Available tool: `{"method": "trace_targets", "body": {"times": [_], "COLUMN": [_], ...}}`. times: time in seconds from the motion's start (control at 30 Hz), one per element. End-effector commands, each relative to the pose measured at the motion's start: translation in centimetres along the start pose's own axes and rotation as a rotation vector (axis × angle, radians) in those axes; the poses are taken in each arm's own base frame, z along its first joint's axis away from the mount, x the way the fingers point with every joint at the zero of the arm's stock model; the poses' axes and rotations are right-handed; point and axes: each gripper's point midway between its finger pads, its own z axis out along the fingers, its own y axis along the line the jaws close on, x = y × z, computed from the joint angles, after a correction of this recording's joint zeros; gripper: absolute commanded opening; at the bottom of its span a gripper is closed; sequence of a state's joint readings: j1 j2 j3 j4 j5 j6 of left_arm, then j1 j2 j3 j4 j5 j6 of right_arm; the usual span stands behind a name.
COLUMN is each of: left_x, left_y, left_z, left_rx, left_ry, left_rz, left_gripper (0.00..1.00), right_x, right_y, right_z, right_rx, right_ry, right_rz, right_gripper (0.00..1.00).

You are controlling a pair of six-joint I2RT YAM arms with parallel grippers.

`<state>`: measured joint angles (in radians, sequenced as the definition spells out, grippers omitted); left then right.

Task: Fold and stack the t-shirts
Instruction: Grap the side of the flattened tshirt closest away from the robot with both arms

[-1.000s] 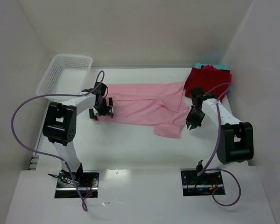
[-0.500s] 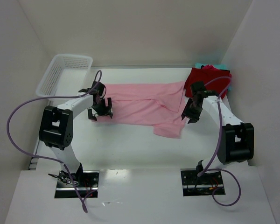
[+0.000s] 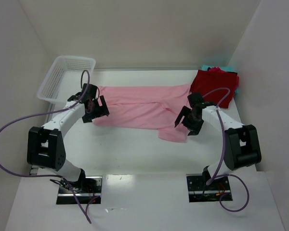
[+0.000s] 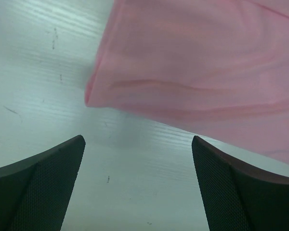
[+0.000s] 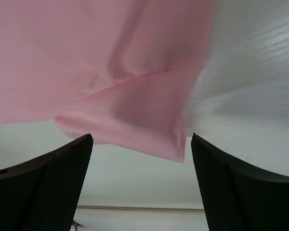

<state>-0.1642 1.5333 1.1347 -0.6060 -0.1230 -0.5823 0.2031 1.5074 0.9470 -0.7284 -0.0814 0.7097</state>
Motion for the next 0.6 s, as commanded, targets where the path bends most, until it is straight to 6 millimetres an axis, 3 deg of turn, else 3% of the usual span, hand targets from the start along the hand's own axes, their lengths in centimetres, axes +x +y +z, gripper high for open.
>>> {"method": "trace_targets", "body": {"times": [0.0, 0.3, 0.37, 0.57], "left_x": [0.7, 1.3, 0.5, 0.1], "left_y": [0.7, 1.7, 1.4, 2.9], "left_z": [0.5, 2.2, 2.5, 3.8], "left_rx": [-0.001, 0.005, 0.01, 0.004], "left_ry": [0.012, -0.008, -0.032, -0.033], "left_rz": [-0.097, -0.284, -0.307, -0.404], "left_gripper": [0.99, 0.99, 0.99, 0.99], "right_x": [-1.0, -0.2, 0.0, 0.2], "right_y": [1.0, 0.6, 0.6, 0.6], "right_z": [0.4, 1.1, 1.3, 1.4], "right_rx": [-0.042, -0.054, -0.061, -0.068], "right_ry": [-0.055, -0.041, -0.036, -0.03], "right_rz": [0.025, 0.025, 0.024, 0.024], "right_gripper": [0.89, 0.89, 0.89, 0.78]}}
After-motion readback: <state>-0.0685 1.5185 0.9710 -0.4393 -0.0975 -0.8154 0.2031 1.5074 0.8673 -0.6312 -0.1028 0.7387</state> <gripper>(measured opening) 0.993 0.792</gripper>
